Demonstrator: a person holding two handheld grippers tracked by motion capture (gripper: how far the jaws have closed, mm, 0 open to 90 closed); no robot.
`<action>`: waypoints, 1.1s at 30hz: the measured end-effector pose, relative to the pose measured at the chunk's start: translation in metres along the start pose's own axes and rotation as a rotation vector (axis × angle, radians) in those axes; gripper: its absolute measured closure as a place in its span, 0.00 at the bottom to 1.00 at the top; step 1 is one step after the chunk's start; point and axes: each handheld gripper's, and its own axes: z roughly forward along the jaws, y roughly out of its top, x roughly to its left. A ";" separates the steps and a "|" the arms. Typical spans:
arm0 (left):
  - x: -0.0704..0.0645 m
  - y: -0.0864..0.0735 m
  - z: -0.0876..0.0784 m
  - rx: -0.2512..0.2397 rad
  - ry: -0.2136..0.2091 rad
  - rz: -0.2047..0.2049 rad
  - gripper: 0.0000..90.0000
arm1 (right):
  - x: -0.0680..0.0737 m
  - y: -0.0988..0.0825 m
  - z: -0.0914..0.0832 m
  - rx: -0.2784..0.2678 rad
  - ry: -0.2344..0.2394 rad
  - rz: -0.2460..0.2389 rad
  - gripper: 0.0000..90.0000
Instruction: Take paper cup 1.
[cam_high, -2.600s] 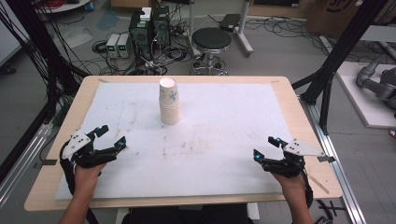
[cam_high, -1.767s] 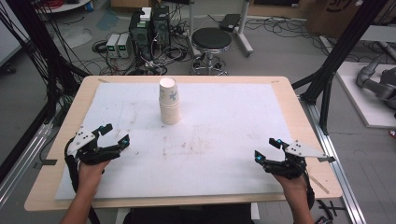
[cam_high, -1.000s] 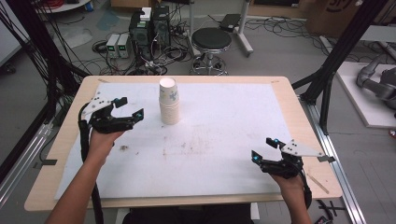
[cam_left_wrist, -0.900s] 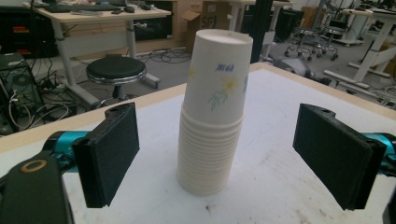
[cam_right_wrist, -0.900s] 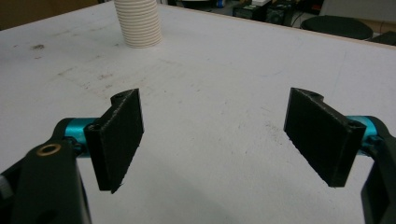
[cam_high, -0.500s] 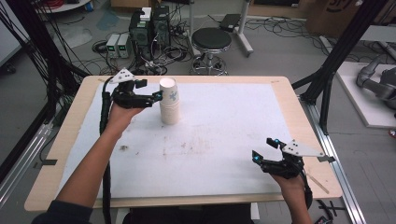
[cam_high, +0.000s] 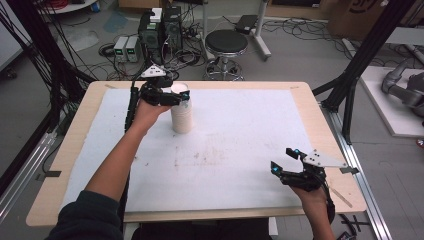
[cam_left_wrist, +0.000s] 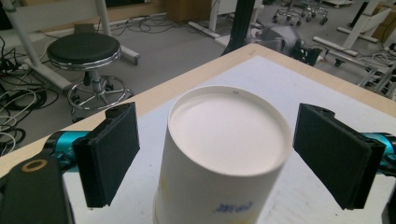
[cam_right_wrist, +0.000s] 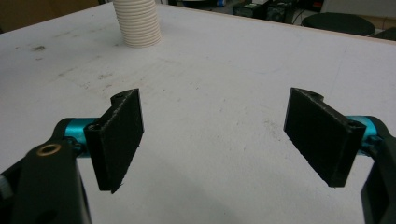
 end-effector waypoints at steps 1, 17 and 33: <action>0.000 -0.002 0.006 0.018 0.003 -0.002 0.16 | 0.000 0.000 0.000 0.000 0.001 0.000 0.23; 0.001 -0.006 0.014 0.028 -0.020 0.027 0.36 | 0.000 0.000 -0.001 0.001 0.000 0.006 0.23; -0.001 0.017 -0.007 -0.050 -0.025 0.025 0.38 | 0.001 0.000 -0.001 0.004 0.005 0.004 0.23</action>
